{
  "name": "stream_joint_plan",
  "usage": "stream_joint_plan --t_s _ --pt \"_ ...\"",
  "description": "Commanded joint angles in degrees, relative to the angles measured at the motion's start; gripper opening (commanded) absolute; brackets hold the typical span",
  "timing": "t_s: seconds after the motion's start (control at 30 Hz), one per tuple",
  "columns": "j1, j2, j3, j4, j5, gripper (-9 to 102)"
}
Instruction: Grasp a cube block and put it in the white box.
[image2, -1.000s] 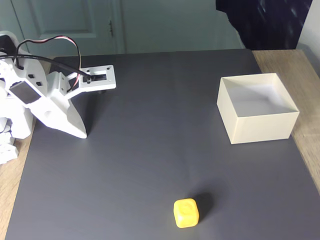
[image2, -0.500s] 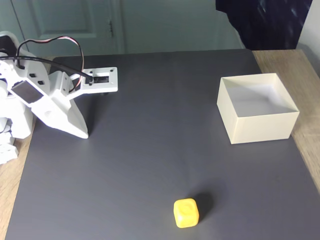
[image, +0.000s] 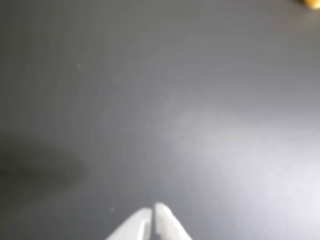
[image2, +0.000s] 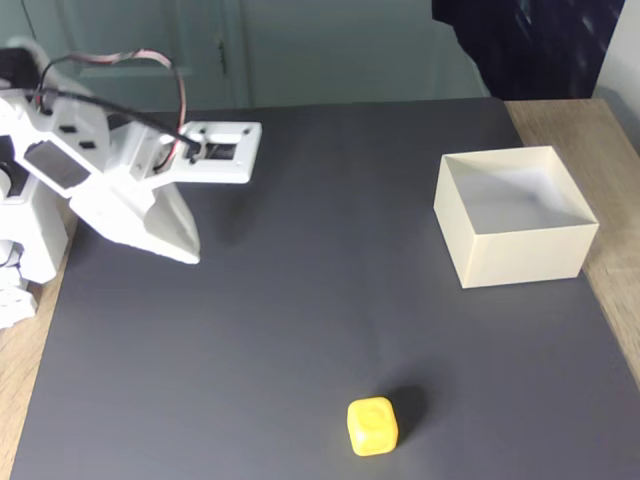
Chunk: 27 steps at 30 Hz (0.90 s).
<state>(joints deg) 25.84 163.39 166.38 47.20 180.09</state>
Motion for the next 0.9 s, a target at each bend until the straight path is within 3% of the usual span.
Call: stream_joint_plan --t_s 0.0,0.37,0.87 --pt "3.4 -12.3 -11.6 -3.0 2.8 0" --pt "11.9 -35.7 -39.5 -3.8 4.3 0" --pt "24.4 -57.6 -53.8 -9.6 6.2 3"
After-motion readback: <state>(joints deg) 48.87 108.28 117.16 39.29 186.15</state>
